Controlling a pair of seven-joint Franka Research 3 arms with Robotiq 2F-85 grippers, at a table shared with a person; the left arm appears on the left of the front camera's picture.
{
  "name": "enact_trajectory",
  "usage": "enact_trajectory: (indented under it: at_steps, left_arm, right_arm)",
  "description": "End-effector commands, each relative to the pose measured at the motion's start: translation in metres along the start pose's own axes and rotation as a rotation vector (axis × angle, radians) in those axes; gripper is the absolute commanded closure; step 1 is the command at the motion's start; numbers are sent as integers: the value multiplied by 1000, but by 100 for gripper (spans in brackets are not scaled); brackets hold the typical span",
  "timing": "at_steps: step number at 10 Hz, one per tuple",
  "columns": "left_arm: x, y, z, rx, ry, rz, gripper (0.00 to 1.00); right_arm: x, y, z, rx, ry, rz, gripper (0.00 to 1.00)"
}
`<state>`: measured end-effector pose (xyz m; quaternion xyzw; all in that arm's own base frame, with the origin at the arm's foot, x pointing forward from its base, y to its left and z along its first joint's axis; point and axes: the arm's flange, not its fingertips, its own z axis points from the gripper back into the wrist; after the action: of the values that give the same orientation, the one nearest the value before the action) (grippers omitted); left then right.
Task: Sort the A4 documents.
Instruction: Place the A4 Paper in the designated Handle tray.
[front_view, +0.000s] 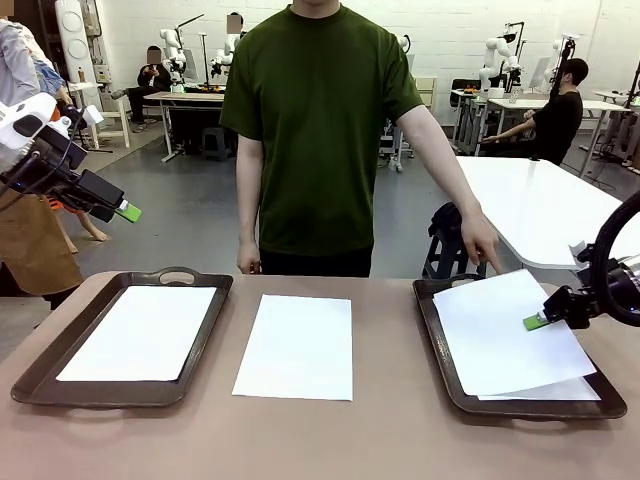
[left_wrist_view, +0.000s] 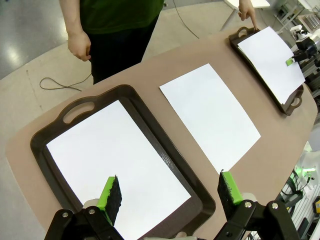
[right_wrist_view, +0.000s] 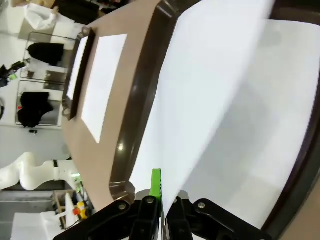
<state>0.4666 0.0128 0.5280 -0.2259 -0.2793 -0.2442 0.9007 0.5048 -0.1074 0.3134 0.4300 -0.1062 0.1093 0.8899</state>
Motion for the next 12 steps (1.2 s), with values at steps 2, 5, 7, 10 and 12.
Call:
enact_trajectory:
  at_steps: [2, 5, 7, 10, 12]
  left_arm:
    - [0, 0, 0, 12, -3, -4, 0]
    - [0, 0, 0, 12, -3, -4, 0]
    - [0, 0, 0, 12, -3, -4, 0]
    - [0, 0, 0, 12, -3, -4, 0]
    - [0, 0, 0, 12, -3, -4, 0]
  right_arm:
    - [-12, 7, -12, -35, -14, 21, 99]
    - [-6, 9, -14, -71, 33, 32, 99]
    - [-2, 5, -17, -113, 62, 7, 99]
    - [3, 6, -17, -139, 51, 7, 99]
    - [4, 7, -15, -147, 45, -3, 94]
